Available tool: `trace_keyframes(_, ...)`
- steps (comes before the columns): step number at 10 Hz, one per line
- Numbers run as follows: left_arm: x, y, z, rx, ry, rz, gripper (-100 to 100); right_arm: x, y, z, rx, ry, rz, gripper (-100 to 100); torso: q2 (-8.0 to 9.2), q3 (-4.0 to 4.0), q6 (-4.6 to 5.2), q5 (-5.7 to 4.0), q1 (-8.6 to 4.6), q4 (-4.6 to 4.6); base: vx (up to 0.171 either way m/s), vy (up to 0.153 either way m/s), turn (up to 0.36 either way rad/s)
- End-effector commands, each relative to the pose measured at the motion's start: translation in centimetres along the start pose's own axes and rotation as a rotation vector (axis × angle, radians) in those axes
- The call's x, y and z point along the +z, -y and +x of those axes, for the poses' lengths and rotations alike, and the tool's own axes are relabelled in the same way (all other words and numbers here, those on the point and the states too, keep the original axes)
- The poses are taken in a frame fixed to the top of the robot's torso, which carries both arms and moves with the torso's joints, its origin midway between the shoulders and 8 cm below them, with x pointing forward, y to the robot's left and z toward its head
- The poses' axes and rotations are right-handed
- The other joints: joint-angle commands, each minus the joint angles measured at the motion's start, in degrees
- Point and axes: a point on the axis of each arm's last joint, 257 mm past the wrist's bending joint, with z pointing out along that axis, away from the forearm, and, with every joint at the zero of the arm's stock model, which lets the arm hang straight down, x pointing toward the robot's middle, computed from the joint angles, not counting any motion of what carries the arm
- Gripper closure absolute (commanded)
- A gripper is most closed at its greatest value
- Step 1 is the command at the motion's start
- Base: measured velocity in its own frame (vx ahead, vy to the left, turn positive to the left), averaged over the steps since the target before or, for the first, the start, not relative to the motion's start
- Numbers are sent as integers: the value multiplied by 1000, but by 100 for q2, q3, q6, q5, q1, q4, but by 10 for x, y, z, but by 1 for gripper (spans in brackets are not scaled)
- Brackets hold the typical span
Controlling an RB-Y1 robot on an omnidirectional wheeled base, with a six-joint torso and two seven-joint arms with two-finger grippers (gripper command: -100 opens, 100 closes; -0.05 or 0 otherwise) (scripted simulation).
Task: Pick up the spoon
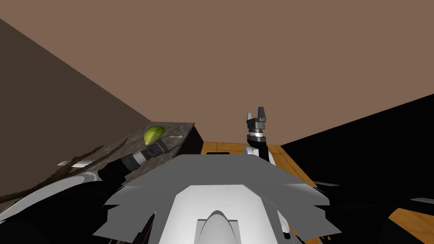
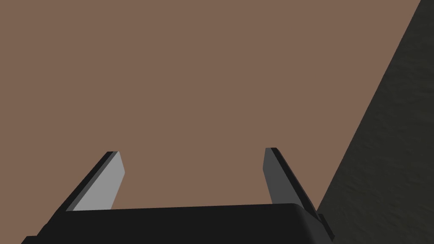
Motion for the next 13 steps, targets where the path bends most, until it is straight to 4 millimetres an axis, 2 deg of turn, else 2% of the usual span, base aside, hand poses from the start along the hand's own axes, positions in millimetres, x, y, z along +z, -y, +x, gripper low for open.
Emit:
trace_keyframes(1,-13,5,24,43,-80,38,-100,0,0,0,0,0,0,0,0,0,0,0,0,0,29,4,-247)
trace_keyframes(3,-14,6,34,68,-116,46,-100,0,0,0,0,0,0,0,-1,-1,2,0,0,0,21,8,-97)
trace_keyframes(4,-24,9,51,90,-171,79,-100,0,0,0,0,0,0,0,3,1,-1,0,-3,1,31,5,-282)
trace_keyframes(6,-26,10,60,113,-205,87,-100,0,0,0,0,0,0,0,-2,-1,3,0,0,-1,18,10,-131)
trace_keyframes(7,-38,14,80,135,-267,125,-100,0,0,0,0,0,0,0,3,2,-2,0,-2,1,24,2,-286)
trace_keyframes(8,-40,14,86,150,-289,130,-100,0,0,0,0,0,0,0,0,0,6,-1,-3,0,24,13,-218)
trace_keyframes(9,-52,19,102,159,-339,168,-100,0,0,0,0,0,0,0,-1,-1,1,0,0,0,28,17,-353)
trace_keyframes(11,-56,19,112,183,-377,177,-100,0,0,0,0,0,0,0,-3,-2,-1,1,3,-1,22,19,-67)
trace_keyframes(12,-70,25,130,192,-434,219,-100,0,0,0,0,0,0,0,2,1,-3,0,-1,1,24,4,-373)
trace_keyframes(13,-73,25,134,203,-451,224,-100,0,0,0,0,0,0,0,-1,0,7,-1,-2,0,21,20,-164)
